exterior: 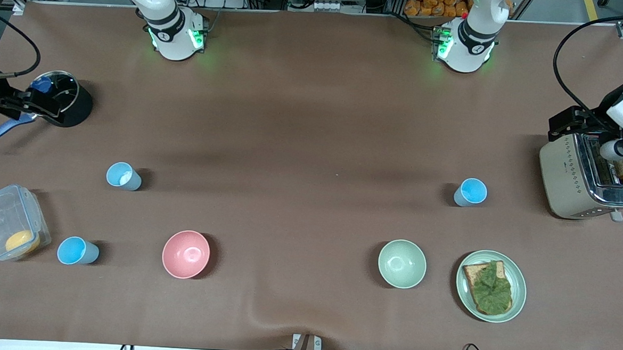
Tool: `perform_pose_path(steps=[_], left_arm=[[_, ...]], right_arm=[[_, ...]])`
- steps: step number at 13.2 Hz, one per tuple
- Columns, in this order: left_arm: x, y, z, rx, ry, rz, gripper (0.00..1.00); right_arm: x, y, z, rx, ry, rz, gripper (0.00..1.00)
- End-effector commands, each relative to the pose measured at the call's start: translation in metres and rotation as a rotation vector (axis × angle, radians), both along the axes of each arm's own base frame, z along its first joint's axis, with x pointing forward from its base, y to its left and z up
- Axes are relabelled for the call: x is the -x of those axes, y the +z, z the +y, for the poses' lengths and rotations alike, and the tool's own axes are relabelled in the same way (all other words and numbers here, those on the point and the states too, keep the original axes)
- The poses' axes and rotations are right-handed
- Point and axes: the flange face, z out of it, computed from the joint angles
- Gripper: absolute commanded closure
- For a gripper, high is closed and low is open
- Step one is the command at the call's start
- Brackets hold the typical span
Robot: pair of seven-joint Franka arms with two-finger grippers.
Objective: Stack blue cups with both arms
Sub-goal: 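Move the left gripper from the toaster down to the blue cup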
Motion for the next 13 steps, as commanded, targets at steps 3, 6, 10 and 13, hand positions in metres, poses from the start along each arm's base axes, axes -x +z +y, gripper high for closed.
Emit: perform_pose_path(steps=[3, 6, 10, 13], left_arm=[[0.001, 0.005, 0.000, 0.012, -0.023, -0.010, 0.00], [-0.015, -0.014, 0.006, 0.036, -0.041, -0.016, 0.00], [-0.024, -0.060, 0.003, 0.041, -0.043, 0.013, 0.00], [-0.019, -0.103, -0.001, 0.040, -0.040, 0.008, 0.00]], right_arm=[[0.002, 0.003, 0.001, 0.005, -0.014, 0.001, 0.00], [0.002, 0.003, 0.001, 0.005, -0.014, 0.001, 0.00], [0.002, 0.003, 0.001, 0.005, -0.014, 0.001, 0.00], [0.002, 0.003, 0.001, 0.005, -0.014, 0.001, 0.00]])
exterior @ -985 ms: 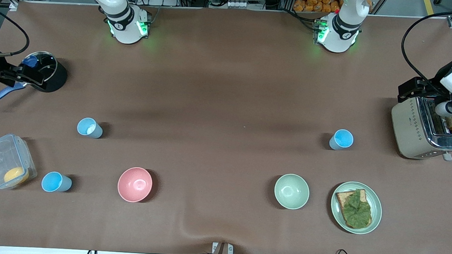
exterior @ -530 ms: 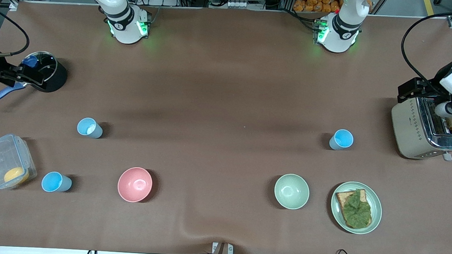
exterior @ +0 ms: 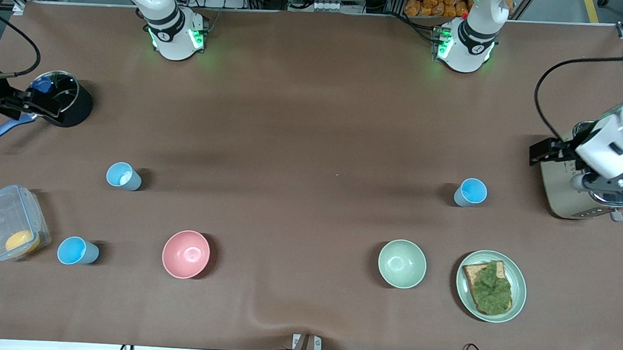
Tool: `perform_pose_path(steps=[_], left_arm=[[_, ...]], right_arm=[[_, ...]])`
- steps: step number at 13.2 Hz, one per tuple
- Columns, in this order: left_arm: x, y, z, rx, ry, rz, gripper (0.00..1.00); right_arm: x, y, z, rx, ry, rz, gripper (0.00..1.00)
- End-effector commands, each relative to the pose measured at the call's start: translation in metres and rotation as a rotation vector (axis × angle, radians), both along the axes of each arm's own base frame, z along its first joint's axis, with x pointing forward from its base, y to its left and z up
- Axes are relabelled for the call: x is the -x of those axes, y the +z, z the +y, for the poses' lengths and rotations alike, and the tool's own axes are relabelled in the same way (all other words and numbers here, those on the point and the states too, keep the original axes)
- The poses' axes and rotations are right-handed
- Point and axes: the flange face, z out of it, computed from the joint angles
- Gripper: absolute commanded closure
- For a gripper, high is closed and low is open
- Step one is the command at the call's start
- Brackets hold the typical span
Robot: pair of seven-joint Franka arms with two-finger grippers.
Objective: Stack blue cups with both arms
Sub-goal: 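Move the left gripper from the toaster down to the blue cup, then grasp the blue cup with the left gripper while the right gripper reaches another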
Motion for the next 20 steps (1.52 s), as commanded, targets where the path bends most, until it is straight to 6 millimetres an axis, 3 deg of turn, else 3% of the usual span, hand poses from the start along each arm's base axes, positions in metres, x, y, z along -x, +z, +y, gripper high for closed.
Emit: perform_pose_path(steps=[1, 2, 7, 9, 11, 12, 13, 14, 15, 17, 20], left_arm=[[0.014, -0.039, 0.000, 0.019, -0.007, -0.012, 0.00], [0.019, -0.058, 0.009, 0.020, 0.008, -0.034, 0.00], [0.034, -0.130, 0.004, 0.027, -0.005, -0.087, 0.00], [0.035, -0.146, 0.003, 0.029, -0.007, -0.092, 0.00], [0.033, -0.153, 0.001, 0.028, -0.013, -0.090, 0.00], [0.032, -0.153, 0.000, 0.029, -0.015, -0.090, 0.00], [0.031, -0.157, -0.002, 0.030, -0.019, -0.085, 0.00], [0.030, -0.162, -0.004, 0.033, -0.020, -0.084, 0.00], [0.028, -0.169, -0.004, 0.034, -0.020, -0.084, 0.00], [0.024, -0.185, -0.011, 0.038, -0.031, -0.079, 0.00], [0.024, -0.200, -0.018, 0.040, -0.041, -0.053, 0.00]], right_arm=[[0.002, 0.003, 0.001, 0.005, -0.013, 0.001, 0.00], [0.002, 0.003, 0.001, 0.005, -0.013, 0.001, 0.00], [0.002, 0.003, 0.001, 0.005, -0.013, 0.001, 0.00], [0.001, 0.001, 0.002, 0.005, -0.012, 0.004, 0.00], [-0.007, -0.013, 0.012, 0.007, 0.008, 0.028, 0.00], [-0.014, -0.032, 0.023, 0.014, 0.038, 0.063, 0.00], [-0.026, -0.063, 0.046, 0.033, 0.080, 0.118, 0.00], [-0.031, -0.088, 0.051, 0.038, 0.089, 0.170, 0.00], [-0.036, -0.103, 0.051, 0.031, 0.085, 0.192, 0.00], [-0.052, -0.162, 0.052, 0.039, 0.086, 0.216, 0.00], [-0.043, -0.231, 0.049, 0.044, 0.090, 0.149, 0.00]])
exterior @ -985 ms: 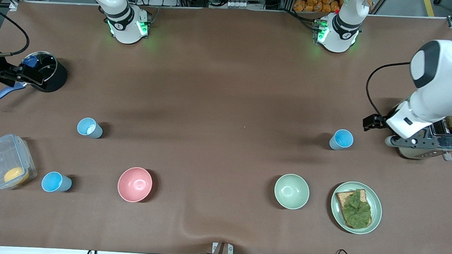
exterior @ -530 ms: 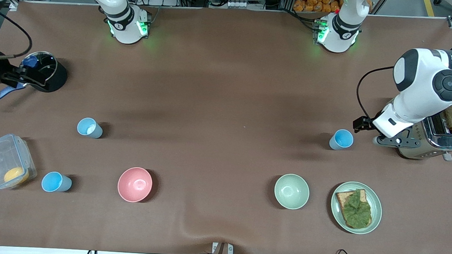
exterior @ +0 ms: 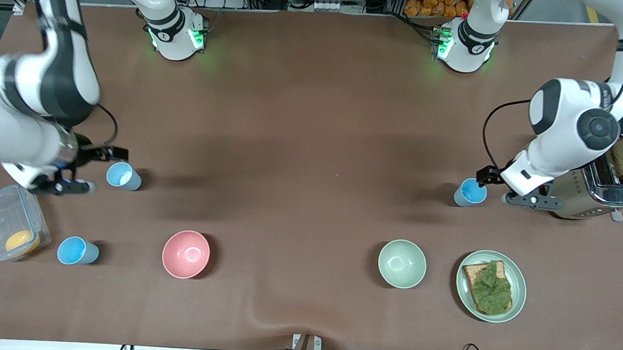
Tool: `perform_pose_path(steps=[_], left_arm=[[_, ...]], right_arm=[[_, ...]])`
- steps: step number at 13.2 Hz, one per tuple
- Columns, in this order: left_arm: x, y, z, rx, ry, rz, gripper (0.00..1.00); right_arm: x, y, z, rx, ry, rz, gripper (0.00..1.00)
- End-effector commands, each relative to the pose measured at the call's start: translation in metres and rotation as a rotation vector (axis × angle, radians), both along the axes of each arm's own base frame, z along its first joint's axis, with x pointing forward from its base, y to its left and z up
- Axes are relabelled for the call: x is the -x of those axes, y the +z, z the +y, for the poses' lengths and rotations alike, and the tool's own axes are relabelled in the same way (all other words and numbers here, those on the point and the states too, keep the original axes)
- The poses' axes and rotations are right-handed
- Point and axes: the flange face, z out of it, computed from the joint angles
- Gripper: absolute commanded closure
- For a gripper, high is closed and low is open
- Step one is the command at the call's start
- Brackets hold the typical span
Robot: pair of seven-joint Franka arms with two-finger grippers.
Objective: Stack blue cups with both arms
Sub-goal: 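Grasp the blue cup with the left gripper while the right gripper reaches another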
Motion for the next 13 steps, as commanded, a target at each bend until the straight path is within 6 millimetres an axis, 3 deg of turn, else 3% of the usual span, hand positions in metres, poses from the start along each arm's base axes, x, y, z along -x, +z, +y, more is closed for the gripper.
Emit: perform_pose_path(steps=[1, 3, 8, 12, 13], left_arm=[[-0.001, -0.014, -0.002, 0.018, 0.000, 0.014, 0.00], [-0.003, -0.027, 0.000, 0.017, 0.000, 0.023, 0.00], [-0.005, -0.062, 0.016, 0.023, 0.011, 0.044, 0.00], [-0.004, -0.081, 0.018, 0.026, 0.015, 0.063, 0.03], [-0.005, -0.083, 0.020, 0.027, 0.020, 0.064, 0.04]], right_arm=[[0.018, -0.043, -0.007, 0.017, 0.005, -0.047, 0.00], [0.024, -0.076, -0.012, 0.020, 0.005, -0.071, 0.00], [0.031, -0.124, -0.037, 0.013, 0.034, -0.043, 0.00], [0.035, -0.144, -0.043, 0.012, 0.039, -0.058, 0.00], [0.036, -0.147, -0.044, 0.012, 0.040, -0.051, 0.04]])
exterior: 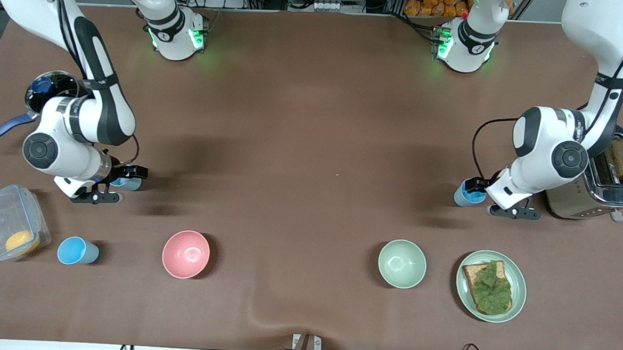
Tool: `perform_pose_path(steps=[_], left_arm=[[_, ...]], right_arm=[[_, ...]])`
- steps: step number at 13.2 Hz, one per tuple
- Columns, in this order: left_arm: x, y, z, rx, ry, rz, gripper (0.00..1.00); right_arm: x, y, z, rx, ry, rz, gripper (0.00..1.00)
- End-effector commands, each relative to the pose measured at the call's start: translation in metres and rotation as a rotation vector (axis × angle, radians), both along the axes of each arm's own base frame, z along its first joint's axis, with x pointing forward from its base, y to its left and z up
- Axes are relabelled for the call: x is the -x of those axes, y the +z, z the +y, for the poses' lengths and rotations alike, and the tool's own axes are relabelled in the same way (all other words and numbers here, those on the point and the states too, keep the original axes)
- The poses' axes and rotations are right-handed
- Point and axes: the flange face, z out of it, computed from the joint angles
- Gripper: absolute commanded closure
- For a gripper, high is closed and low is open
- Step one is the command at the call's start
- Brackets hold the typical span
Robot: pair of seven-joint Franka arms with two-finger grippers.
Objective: Stack blue cups with both arms
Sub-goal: 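Grasp the blue cup with the left gripper while the right gripper reaches another, then close the right gripper on the blue cup and lift it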
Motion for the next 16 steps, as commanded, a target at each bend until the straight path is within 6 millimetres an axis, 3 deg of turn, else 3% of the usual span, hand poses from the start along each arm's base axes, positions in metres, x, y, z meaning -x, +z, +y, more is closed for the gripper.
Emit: perform_pose_path(steps=[1, 2, 3, 6, 8, 9, 13, 16], left_arm=[[-0.001, -0.004, 0.008, 0.015, -0.004, -0.007, 0.06], [0.000, -0.005, 0.008, 0.015, -0.004, -0.004, 0.10], [0.003, -0.007, 0.008, 0.014, -0.004, 0.002, 0.15], [0.004, -0.009, 0.008, 0.014, -0.004, 0.006, 0.38], [0.005, -0.010, 0.007, 0.014, -0.006, 0.008, 0.85], [0.005, -0.011, 0.007, 0.013, -0.007, 0.009, 1.00], [0.004, -0.010, 0.006, 0.014, -0.008, 0.008, 1.00], [0.000, 0.002, 0.004, 0.014, -0.014, -0.012, 1.00]], right_arm=[[0.003, -0.004, -0.003, 0.006, 0.020, 0.005, 0.39], [0.004, -0.005, -0.002, 0.005, 0.020, 0.011, 0.86], [0.004, -0.005, -0.003, 0.004, 0.015, 0.014, 1.00], [0.002, -0.008, -0.002, 0.001, 0.039, 0.015, 1.00], [-0.002, -0.003, 0.005, 0.002, 0.053, 0.009, 1.00], [-0.003, -0.002, 0.007, 0.003, 0.051, 0.015, 1.00], [-0.014, 0.026, 0.046, 0.011, 0.008, 0.078, 1.00], [-0.019, 0.050, 0.107, -0.004, -0.068, 0.100, 1.00]])
